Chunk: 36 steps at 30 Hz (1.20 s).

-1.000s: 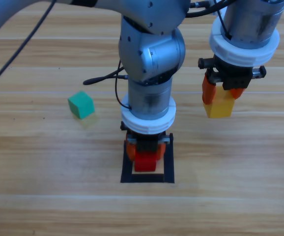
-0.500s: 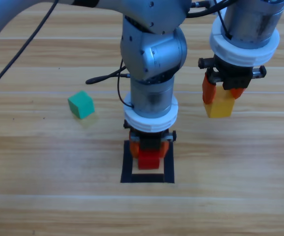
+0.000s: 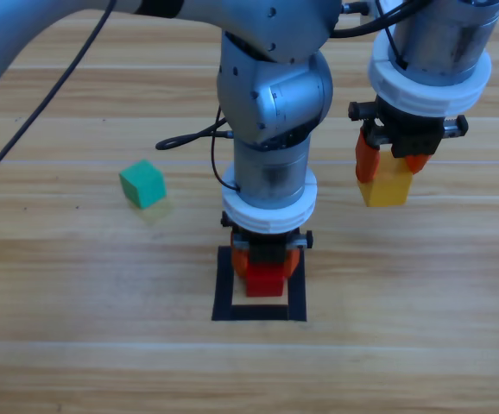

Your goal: Stack the blocks in the rectangular block: red at the bottom, yellow in the middle, green on top

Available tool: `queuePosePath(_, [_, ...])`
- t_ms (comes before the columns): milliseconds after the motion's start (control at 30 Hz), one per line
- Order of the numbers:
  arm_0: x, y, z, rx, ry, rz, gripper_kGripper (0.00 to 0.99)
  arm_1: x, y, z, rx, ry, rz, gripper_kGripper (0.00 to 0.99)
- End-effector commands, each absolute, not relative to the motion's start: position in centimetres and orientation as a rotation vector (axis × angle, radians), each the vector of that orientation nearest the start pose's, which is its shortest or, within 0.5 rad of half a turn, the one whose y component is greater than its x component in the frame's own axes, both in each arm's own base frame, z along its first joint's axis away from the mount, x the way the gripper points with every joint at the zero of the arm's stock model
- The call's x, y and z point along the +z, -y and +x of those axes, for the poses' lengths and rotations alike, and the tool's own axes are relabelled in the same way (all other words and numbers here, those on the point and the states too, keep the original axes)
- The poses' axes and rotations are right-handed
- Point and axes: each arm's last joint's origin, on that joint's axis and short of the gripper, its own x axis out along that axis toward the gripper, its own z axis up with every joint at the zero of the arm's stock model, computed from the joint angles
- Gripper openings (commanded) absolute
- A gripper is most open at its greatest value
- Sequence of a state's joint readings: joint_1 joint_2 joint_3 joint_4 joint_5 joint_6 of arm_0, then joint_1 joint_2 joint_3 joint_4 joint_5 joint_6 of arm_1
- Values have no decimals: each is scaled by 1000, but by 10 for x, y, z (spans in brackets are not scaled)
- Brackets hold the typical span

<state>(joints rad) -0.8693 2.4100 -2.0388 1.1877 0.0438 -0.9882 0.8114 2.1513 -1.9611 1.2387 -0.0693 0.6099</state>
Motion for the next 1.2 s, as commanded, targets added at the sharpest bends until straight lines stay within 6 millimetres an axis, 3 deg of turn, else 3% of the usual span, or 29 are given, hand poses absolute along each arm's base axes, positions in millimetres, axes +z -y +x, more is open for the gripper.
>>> queuePosePath(33, [159, 372, 318, 141, -1574, -45, 69, 273, -323, 299, 173, -1446, -189, 0])
queuePosePath(533, [161, 368, 315, 141, -1581, -28, 87, 272, -323, 298, 171, -1450, -191, 0])
queuePosePath(600, [163, 369, 316, 129, -1576, -31, 186, 272, -323, 298, 172, -1450, -193, 0])
queuePosePath(667, [163, 371, 317, 122, -1574, -41, 436, 272, -323, 298, 172, -1450, -193, 0])
queuePosePath(733, [164, 372, 316, 116, -1572, -47, 821, 273, -323, 298, 174, -1448, -193, 0])
queuePosePath(800, [167, 371, 316, 113, -1569, -50, 980, 273, -323, 298, 174, -1448, -193, 0])
queuePosePath(1200, [195, 366, 315, 71, -1529, -71, 990, 278, -322, 296, 177, -1437, -183, 0])
